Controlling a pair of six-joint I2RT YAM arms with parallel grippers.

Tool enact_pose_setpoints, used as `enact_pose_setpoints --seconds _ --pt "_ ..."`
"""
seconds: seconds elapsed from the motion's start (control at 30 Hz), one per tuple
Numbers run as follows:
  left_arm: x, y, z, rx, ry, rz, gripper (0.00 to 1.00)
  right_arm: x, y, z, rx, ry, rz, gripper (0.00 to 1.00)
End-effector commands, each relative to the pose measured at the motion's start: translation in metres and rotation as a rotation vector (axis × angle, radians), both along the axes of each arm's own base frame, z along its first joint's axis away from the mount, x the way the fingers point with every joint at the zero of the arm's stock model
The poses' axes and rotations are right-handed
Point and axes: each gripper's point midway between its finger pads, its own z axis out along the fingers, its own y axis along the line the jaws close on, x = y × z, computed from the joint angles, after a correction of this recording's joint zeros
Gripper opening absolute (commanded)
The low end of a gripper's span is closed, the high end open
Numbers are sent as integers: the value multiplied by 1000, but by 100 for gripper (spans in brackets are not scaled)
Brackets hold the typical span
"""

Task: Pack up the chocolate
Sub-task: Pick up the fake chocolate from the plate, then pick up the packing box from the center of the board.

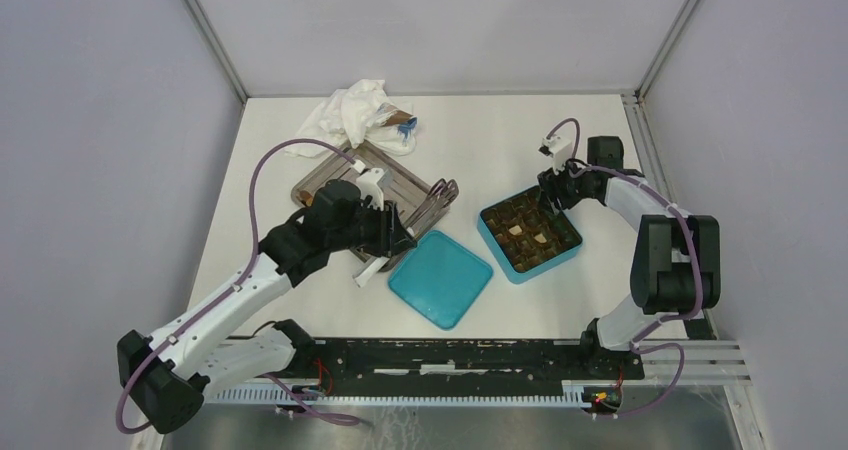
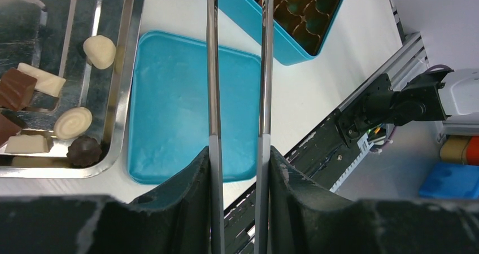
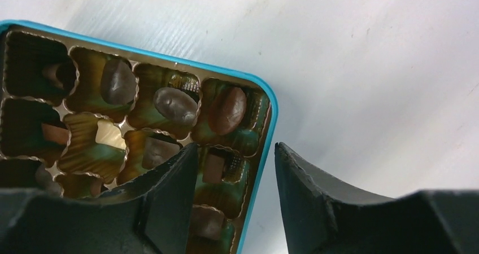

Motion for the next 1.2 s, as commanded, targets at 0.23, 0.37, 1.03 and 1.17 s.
enact_pose_setpoints --seconds 0.23,0.37,1.03,1.17 --pt "2 -32 15 -67 -50 -14 2 36 -9 14 -23 -94 -103 52" --pt "-2 -43 15 -69 -58 -40 2 42 -7 11 -26 -89 -104 51" --pt "-27 -94 15 -73 -144 -188 2 44 3 94 -17 -434 -61 0" --pt "-31 -98 15 -64 -196 -206 2 29 6 136 -15 -607 -36 0"
